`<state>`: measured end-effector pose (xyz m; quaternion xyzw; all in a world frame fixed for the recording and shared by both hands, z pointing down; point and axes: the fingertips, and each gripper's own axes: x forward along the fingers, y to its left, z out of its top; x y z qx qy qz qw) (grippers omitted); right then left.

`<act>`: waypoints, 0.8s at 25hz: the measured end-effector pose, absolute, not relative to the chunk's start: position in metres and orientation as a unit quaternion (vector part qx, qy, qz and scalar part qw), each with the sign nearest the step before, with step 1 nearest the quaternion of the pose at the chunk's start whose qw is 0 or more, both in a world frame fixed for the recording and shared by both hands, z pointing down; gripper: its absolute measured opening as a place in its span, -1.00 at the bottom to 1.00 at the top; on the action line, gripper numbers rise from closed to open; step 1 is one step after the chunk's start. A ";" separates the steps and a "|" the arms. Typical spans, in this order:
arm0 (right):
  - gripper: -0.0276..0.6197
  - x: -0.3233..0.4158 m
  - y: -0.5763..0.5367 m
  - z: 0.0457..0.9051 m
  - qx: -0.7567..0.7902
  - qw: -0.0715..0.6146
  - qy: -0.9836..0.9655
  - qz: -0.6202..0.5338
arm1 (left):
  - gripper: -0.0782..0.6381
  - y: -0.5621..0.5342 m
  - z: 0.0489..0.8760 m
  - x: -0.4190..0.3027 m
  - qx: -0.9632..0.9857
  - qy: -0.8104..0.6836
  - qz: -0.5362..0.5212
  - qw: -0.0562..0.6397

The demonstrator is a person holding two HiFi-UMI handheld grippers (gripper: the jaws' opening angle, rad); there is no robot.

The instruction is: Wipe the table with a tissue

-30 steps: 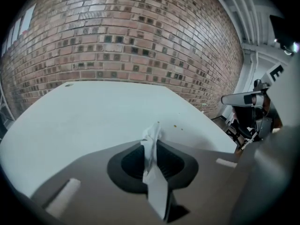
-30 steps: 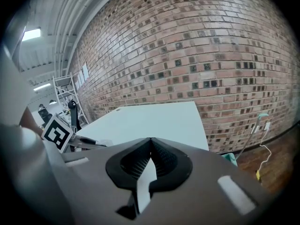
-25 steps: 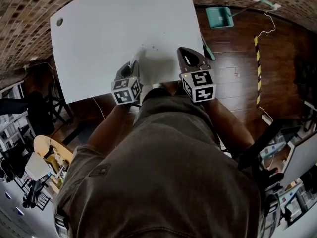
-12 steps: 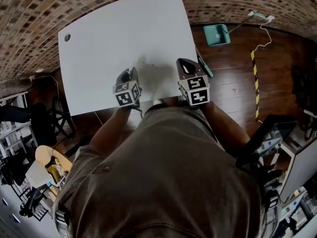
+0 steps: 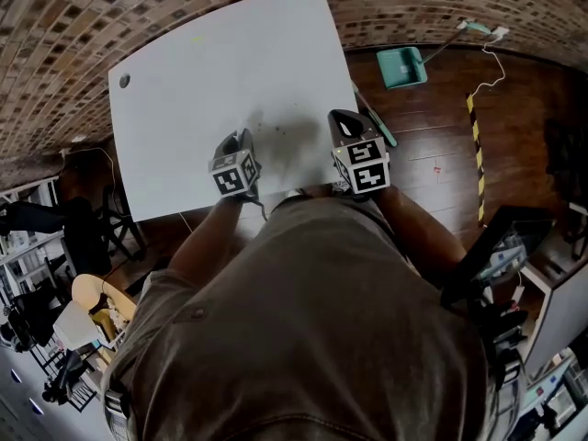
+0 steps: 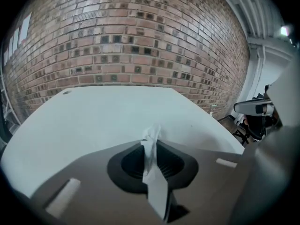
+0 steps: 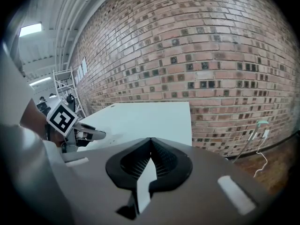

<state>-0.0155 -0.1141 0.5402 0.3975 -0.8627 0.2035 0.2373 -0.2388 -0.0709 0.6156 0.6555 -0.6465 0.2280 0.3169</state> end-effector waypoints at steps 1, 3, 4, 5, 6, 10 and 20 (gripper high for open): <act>-0.87 -0.014 -0.115 0.542 0.397 0.237 -0.863 0.204 | -0.67 -0.072 0.615 -0.237 0.656 -0.647 0.228 0.316; -0.87 -0.012 -0.115 0.543 0.396 0.236 -0.863 0.208 | -0.67 -0.074 0.615 -0.233 0.656 -0.647 0.227 0.317; -0.87 -0.011 -0.115 0.544 0.395 0.235 -0.863 0.211 | -0.67 -0.075 0.614 -0.231 0.656 -0.647 0.227 0.316; -0.87 -0.010 -0.115 0.544 0.394 0.234 -0.863 0.212 | -0.67 -0.076 0.614 -0.229 0.656 -0.647 0.227 0.316; -0.87 -0.009 -0.115 0.545 0.395 0.232 -0.863 0.213 | -0.67 -0.076 0.614 -0.227 0.657 -0.646 0.227 0.315; -0.87 -0.006 -0.117 0.544 0.396 0.231 -0.863 0.213 | -0.67 -0.078 0.618 -0.219 0.661 -0.640 0.228 0.318; -0.87 0.003 -0.119 0.540 0.403 0.218 -0.863 0.213 | -0.67 -0.085 0.618 -0.196 0.680 -0.622 0.234 0.310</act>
